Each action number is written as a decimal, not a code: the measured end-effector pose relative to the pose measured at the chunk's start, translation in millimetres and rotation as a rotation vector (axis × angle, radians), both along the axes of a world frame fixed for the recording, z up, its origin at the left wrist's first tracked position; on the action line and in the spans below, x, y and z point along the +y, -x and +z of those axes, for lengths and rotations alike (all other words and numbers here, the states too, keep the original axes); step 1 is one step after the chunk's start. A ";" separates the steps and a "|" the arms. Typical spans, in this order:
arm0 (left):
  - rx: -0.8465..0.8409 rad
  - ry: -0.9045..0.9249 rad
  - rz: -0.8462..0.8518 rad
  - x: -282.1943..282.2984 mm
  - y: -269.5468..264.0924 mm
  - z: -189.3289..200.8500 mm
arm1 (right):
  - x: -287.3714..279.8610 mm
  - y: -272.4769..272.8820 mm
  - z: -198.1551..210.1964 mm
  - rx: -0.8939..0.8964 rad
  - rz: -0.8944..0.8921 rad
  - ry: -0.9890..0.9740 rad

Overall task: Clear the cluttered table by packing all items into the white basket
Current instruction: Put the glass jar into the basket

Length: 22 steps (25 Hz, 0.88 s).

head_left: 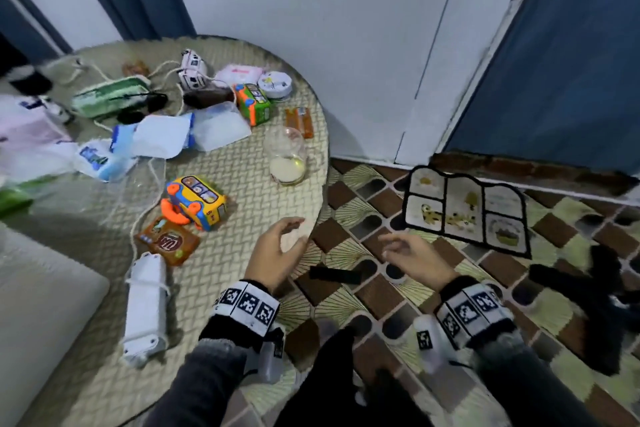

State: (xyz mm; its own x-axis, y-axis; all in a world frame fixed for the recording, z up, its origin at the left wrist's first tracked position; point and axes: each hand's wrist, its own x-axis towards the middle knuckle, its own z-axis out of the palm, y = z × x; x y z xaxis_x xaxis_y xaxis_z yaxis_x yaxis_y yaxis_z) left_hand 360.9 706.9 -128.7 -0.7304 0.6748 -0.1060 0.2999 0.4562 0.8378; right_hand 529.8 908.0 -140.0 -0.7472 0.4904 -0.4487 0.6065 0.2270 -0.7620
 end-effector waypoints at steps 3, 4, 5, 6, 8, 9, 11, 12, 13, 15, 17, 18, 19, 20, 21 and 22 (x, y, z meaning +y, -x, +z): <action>0.095 0.069 0.108 1.6 36.3 -17.2 | 14.3 59.4 6.1 0.038 0.098 0.015; 0.125 0.100 0.129 3.3 50.6 -26.4 | 19.6 80.3 4.5 0.044 0.118 0.022; 0.153 0.132 0.136 5.3 63.7 -34.6 | 21.8 99.8 5.9 0.055 0.140 0.031; 0.168 0.166 0.134 7.6 76.2 -43.1 | 24.8 117.3 3.3 0.051 0.166 0.023; 0.155 0.266 0.113 13.7 99.4 -56.4 | 32.5 146.9 -1.9 0.047 0.207 0.025; 0.136 0.336 0.085 16.6 107.6 -60.8 | 35.1 157.6 -4.3 0.048 0.216 0.032; 0.118 0.436 0.020 21.6 118.8 -68.0 | 41.6 172.1 -8.4 0.045 0.224 0.028; 0.113 0.476 -0.005 24.1 124.8 -72.0 | 46.1 179.9 -11.6 0.042 0.231 0.019; 0.110 0.517 -0.019 25.6 126.9 -75.2 | 49.0 185.4 -12.1 0.043 0.233 0.016; 0.120 0.568 -0.018 25.6 127.4 -87.5 | 55.4 196.3 -17.1 0.042 0.234 0.019; 0.141 0.585 -0.009 25.3 126.1 -96.9 | 60.6 208.5 -21.8 0.045 0.232 0.038; 0.156 0.586 -0.004 25.5 124.7 -100.1 | 62.7 215.1 -24.9 0.055 0.227 0.051; 0.171 0.584 0.005 25.8 122.6 -101.0 | 63.2 220.1 -26.3 0.074 0.220 0.059; 0.169 0.581 0.013 26.3 121.8 -102.3 | 64.2 227.1 -29.9 0.096 0.218 0.078; 0.164 0.588 0.021 27.0 121.1 -102.9 | 64.4 232.6 -32.3 0.115 0.220 0.106; 0.167 0.607 0.021 27.4 121.3 -102.8 | 64.0 237.2 -36.1 0.137 0.230 0.126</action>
State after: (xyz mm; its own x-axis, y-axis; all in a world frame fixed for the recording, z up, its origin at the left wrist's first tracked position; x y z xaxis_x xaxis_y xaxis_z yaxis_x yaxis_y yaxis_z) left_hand 239.7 734.3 -231.5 -0.7830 0.5154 -0.3484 0.3901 0.8430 0.3703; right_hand 292.6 972.0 -176.1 -0.8900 0.2475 -0.3829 0.4399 0.2453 -0.8639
